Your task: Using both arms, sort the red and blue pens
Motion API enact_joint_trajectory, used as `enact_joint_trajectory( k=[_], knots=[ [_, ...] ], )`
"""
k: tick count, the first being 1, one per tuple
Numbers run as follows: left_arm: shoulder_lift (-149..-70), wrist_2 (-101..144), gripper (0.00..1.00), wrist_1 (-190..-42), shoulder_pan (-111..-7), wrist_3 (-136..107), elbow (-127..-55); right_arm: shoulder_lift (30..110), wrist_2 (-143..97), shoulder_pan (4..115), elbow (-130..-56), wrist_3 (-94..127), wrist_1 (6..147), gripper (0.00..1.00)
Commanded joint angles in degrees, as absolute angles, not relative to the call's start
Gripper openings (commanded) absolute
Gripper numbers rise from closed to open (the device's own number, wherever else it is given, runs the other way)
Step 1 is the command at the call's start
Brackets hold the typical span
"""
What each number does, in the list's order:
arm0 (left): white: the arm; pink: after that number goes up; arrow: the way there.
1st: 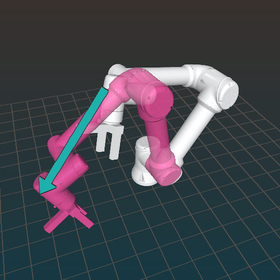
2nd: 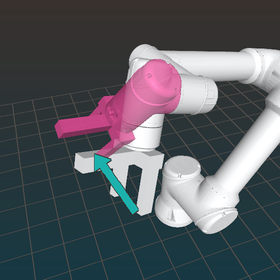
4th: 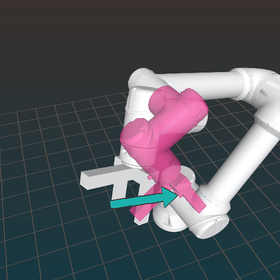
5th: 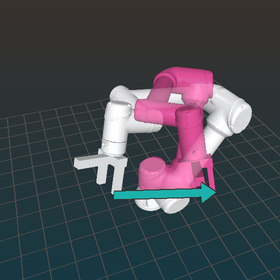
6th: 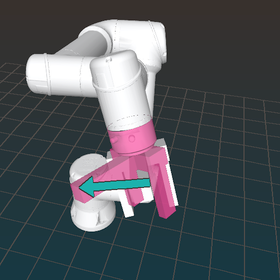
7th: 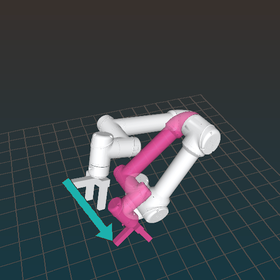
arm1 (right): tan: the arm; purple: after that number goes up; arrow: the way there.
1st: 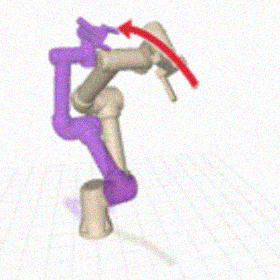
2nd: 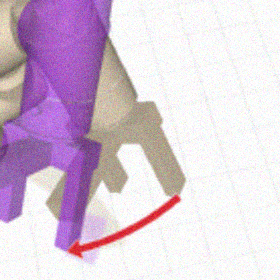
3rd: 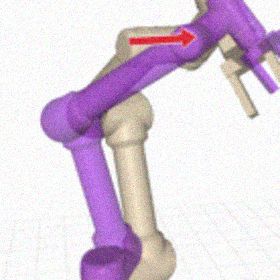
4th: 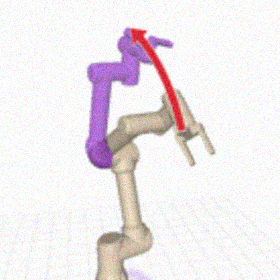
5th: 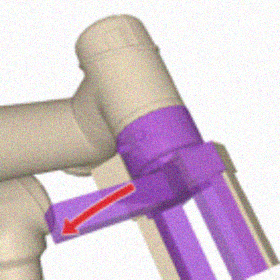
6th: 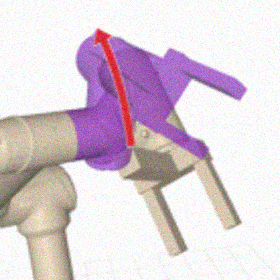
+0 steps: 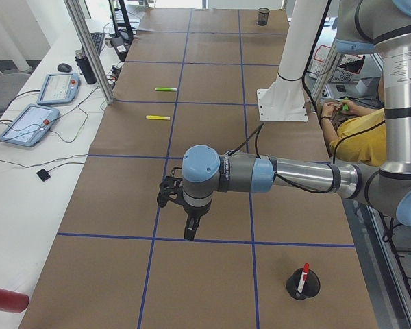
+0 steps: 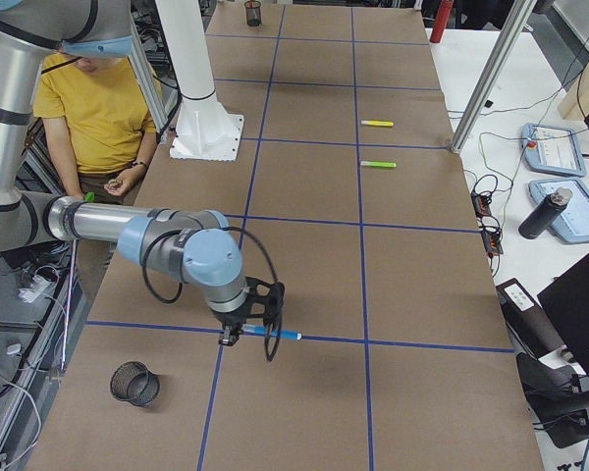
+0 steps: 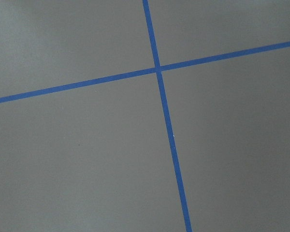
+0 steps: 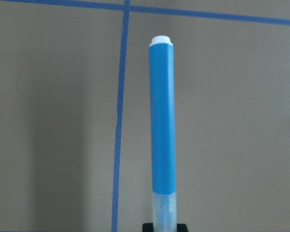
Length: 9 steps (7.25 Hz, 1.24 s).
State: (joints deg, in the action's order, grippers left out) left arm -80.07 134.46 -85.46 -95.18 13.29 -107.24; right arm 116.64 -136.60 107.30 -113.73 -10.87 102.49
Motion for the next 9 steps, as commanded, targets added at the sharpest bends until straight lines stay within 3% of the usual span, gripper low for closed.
enact_joint_trajectory(
  k=[1, 4, 9],
  knots=[
    [-80.1, 134.5, 1.00, -85.9, -94.7, 13.3, -107.3, 125.6, -146.1, 121.0, -111.7, -10.5, 104.0, 0.00],
    [-80.1, 134.5, 1.00, -87.3, -94.5, 13.3, -107.3, 128.9, -150.0, 136.3, -111.4, -10.6, 120.4, 0.00],
    [-80.1, 134.5, 1.00, -88.3, -94.1, 13.3, -107.2, 124.5, -149.5, 165.0, -111.5, -6.4, 156.4, 0.00]
  ],
)
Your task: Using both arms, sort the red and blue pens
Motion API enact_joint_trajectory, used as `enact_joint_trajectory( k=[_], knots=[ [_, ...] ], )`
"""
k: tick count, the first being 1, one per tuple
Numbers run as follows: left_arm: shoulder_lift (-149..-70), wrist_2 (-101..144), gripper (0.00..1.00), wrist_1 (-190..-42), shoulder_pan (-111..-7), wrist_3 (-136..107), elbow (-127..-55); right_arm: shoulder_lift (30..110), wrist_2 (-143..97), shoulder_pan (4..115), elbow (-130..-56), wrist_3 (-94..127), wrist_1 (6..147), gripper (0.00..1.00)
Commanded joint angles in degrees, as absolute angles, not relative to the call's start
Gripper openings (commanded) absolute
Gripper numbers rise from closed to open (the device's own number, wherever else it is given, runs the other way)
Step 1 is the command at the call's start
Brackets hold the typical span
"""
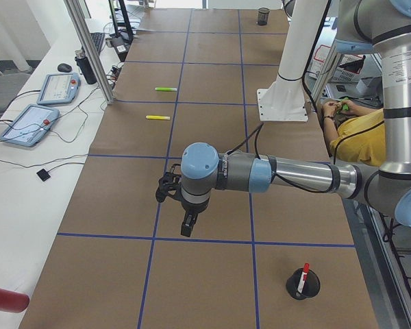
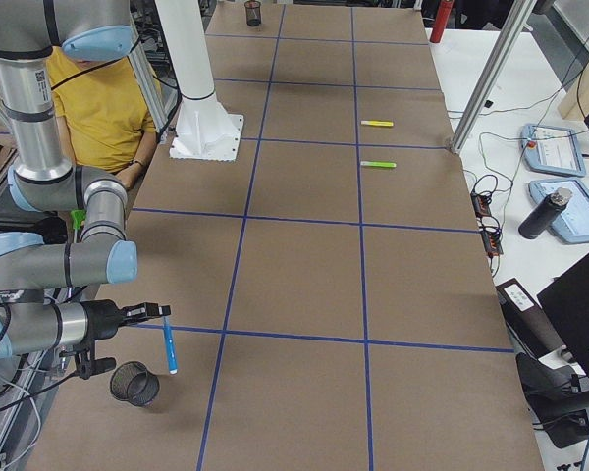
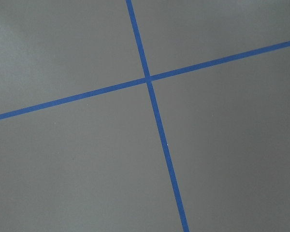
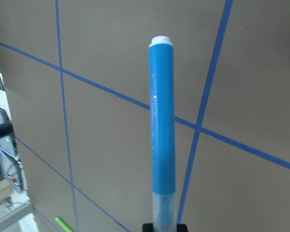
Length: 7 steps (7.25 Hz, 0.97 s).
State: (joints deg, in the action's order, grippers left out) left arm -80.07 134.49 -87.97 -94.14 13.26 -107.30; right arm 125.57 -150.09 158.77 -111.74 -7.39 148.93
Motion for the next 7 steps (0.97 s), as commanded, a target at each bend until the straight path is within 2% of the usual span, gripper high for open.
enact_joint_trajectory(
  k=[1, 4, 7],
  knots=[
    [-80.1, 134.5, 1.00, -88.6, -94.1, 13.3, -107.2, 124.4, -149.4, 169.0, -109.7, -4.6, 159.2, 0.00],
    [-80.1, 134.5, 1.00, -88.6, -94.0, 13.3, -107.3, 124.4, -149.3, 174.3, -104.3, -2.6, 160.4, 0.00],
    [-80.0, 134.5, 1.00, -90.0, -94.0, 13.3, -107.3, 124.4, -146.6, 176.6, -104.4, -2.7, 160.2, 0.00]
  ],
)
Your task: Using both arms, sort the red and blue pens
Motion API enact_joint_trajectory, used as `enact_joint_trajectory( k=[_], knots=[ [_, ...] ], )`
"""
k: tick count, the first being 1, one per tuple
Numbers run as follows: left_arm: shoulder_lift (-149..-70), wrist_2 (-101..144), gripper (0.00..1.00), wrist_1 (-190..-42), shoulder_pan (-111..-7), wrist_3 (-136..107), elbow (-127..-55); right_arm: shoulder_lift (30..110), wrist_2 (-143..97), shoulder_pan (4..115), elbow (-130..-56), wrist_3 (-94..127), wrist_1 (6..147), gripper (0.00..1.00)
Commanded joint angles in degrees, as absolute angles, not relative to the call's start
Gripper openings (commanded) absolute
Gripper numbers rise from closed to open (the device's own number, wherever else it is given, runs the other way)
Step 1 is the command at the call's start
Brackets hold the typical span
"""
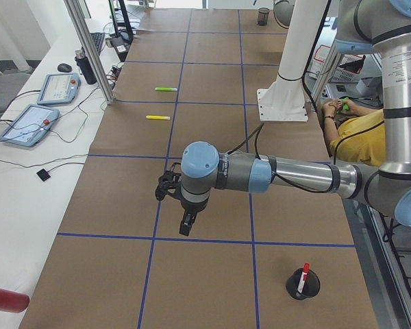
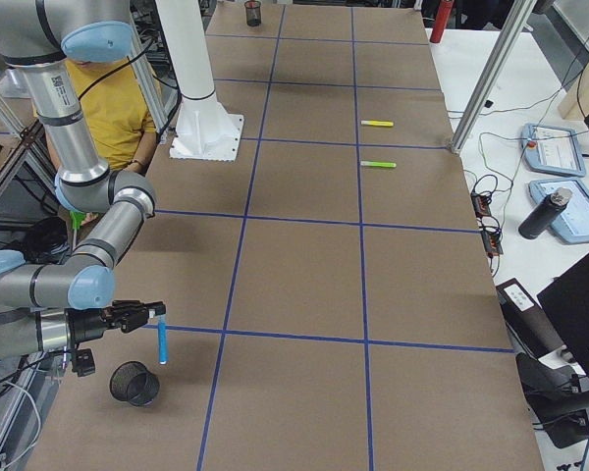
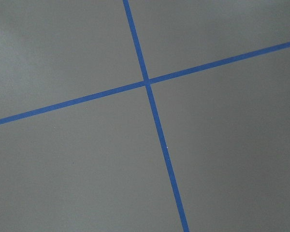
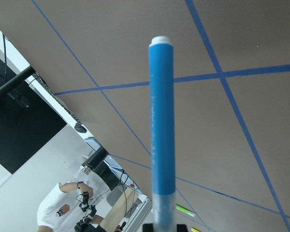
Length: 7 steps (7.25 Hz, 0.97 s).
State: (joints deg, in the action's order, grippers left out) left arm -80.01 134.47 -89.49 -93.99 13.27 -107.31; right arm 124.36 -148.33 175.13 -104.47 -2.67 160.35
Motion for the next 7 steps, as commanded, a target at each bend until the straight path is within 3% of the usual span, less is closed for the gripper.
enact_joint_trajectory(
  k=[1, 4, 7],
  knots=[
    [-80.0, 134.5, 1.00, -90.0, -93.9, 13.3, -107.3, 124.4, -144.5, 177.8, -104.4, -2.7, 160.1, 0.00],
    [-80.0, 134.5, 1.00, -91.1, -93.9, 13.2, -107.3, 119.2, -131.1, 180.3, -104.2, -3.0, 158.0, 0.00],
    [-80.0, 134.5, 1.00, -92.1, -93.9, 13.2, -107.3, 119.1, -118.6, 183.3, -104.0, -4.0, 150.3, 0.00]
  ],
)
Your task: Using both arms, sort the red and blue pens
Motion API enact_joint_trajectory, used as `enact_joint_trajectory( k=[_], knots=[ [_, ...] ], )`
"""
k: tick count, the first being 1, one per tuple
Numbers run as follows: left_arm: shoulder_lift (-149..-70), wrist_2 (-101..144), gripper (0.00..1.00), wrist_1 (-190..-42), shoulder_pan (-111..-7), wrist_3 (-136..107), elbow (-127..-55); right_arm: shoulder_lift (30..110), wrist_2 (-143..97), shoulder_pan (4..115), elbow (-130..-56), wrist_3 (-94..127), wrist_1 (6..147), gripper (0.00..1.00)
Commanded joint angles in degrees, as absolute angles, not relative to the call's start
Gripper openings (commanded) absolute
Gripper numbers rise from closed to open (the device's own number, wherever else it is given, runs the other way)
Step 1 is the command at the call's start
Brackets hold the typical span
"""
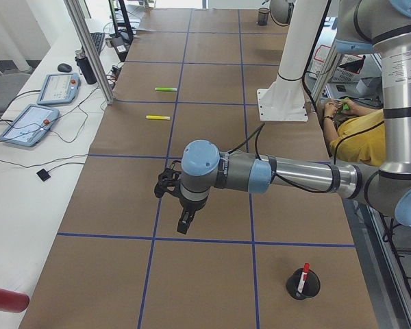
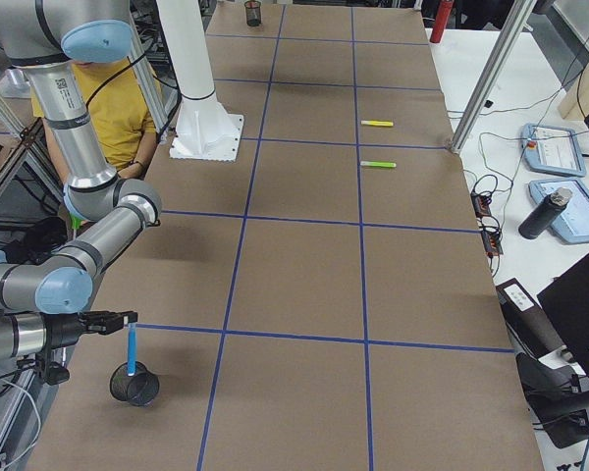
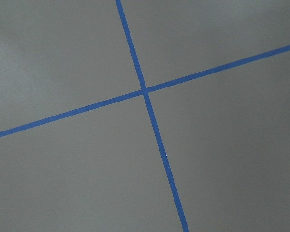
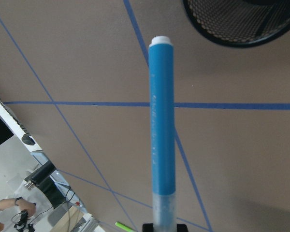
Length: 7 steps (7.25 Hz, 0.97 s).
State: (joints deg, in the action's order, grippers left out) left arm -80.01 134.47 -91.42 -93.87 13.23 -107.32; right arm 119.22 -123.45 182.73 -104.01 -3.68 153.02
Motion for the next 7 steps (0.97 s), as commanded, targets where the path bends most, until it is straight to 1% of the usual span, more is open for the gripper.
enact_joint_trajectory(
  k=[1, 5, 7],
  knots=[
    [-80.0, 134.5, 1.00, -92.3, -93.9, 13.2, -107.3, 119.3, -117.5, 183.3, -103.9, -4.1, 148.7, 0.00],
    [-80.0, 134.5, 1.00, -92.4, -93.9, 13.3, -107.4, 119.3, -117.9, 183.3, -98.8, -3.7, 144.4, 0.00],
    [-80.0, 134.5, 1.00, -92.6, -93.9, 13.2, -107.4, 119.4, -118.3, 183.3, -98.5, -3.3, 144.4, 0.00]
  ],
)
